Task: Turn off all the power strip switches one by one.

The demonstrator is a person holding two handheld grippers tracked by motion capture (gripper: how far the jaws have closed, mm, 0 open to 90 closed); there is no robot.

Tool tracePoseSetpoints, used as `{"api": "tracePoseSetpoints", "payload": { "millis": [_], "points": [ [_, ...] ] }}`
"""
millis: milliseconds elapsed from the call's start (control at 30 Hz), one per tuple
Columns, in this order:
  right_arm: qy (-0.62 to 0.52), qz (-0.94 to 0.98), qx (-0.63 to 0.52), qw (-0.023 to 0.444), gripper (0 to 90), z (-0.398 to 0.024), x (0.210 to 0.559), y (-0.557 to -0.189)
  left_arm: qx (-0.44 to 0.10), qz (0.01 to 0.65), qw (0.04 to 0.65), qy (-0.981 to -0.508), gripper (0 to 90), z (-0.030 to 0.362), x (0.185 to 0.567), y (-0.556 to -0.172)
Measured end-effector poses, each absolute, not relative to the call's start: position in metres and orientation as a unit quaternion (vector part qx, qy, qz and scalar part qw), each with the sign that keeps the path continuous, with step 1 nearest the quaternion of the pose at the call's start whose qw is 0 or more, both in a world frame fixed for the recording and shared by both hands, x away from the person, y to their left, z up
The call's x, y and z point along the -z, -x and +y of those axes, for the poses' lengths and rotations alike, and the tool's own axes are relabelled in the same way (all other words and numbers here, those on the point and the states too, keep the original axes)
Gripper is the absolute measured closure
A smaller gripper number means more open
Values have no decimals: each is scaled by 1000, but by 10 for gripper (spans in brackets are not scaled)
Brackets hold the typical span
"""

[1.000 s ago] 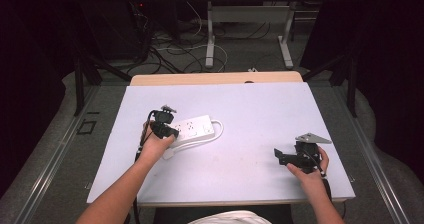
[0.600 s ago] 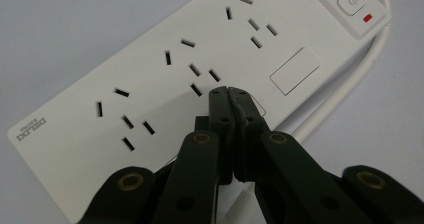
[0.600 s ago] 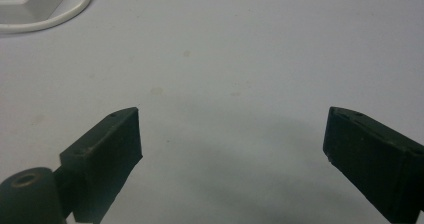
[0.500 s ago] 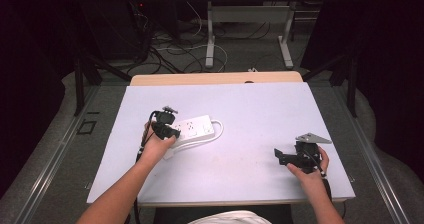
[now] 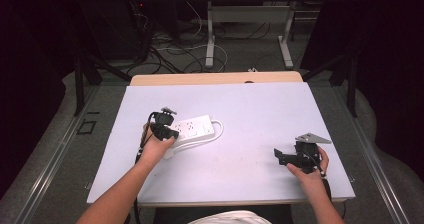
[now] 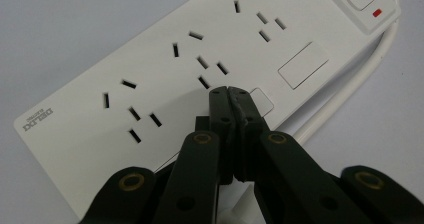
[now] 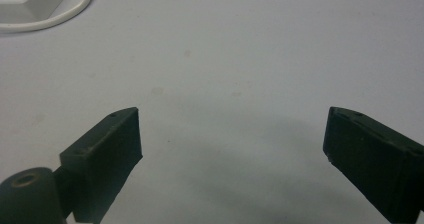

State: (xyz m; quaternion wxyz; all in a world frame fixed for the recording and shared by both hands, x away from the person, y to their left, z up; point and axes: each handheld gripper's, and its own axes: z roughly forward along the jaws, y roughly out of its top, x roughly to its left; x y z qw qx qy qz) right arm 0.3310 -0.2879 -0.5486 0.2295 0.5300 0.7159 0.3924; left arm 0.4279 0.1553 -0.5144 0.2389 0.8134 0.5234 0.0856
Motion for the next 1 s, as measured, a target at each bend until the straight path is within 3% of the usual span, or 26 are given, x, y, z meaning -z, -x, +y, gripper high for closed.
{"api": "tracePoseSetpoints", "payload": {
  "millis": [1000],
  "points": [
    [-532, 715, -392, 227, 80, -287, 549, -331, -90, 521, 244, -813, 885, 175, 504, -418]
  ]
}}
